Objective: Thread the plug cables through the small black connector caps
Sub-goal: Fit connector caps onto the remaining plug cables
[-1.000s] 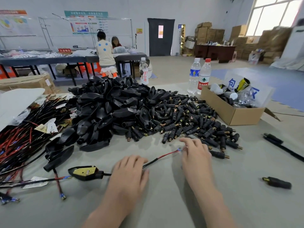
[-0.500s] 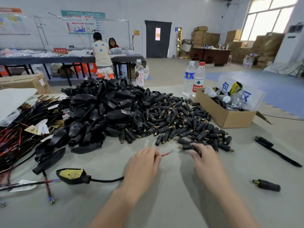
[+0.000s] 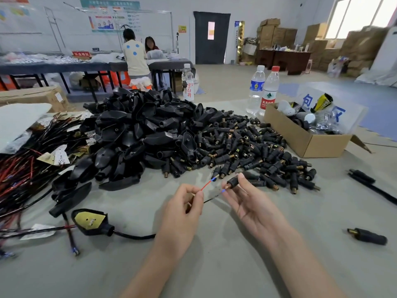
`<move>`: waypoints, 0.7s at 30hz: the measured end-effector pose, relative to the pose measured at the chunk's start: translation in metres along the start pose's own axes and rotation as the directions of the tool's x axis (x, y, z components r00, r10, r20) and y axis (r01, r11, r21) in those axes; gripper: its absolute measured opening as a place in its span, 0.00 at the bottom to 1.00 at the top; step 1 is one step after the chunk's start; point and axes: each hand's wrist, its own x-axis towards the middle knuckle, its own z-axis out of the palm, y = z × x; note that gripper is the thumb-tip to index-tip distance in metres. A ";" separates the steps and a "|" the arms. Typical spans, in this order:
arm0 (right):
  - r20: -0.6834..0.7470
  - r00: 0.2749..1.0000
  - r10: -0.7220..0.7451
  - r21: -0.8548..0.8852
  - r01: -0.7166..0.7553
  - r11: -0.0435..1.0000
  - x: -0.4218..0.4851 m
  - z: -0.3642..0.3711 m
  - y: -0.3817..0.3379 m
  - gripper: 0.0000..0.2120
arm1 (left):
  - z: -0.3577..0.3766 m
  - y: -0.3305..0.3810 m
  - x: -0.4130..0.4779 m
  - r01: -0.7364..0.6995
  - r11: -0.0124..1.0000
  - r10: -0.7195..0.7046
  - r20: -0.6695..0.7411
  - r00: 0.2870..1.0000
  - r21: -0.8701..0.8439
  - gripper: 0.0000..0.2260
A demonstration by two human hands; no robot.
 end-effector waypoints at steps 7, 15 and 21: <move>0.261 0.863 -0.432 -0.764 0.458 0.455 0.000 -0.001 0.018 0.17 | -0.005 0.000 0.002 -0.046 0.996 0.038 -0.106 0.994 -0.075 0.07; 0.406 0.774 -0.486 -0.835 0.530 0.147 -0.003 -0.003 0.021 0.18 | -0.005 -0.008 0.003 -0.019 0.999 0.015 -0.086 0.996 -0.049 0.05; 0.428 0.768 -0.476 -0.852 0.519 0.073 -0.004 -0.004 0.018 0.16 | -0.004 -0.009 0.003 -0.033 0.999 0.031 -0.066 0.997 -0.035 0.05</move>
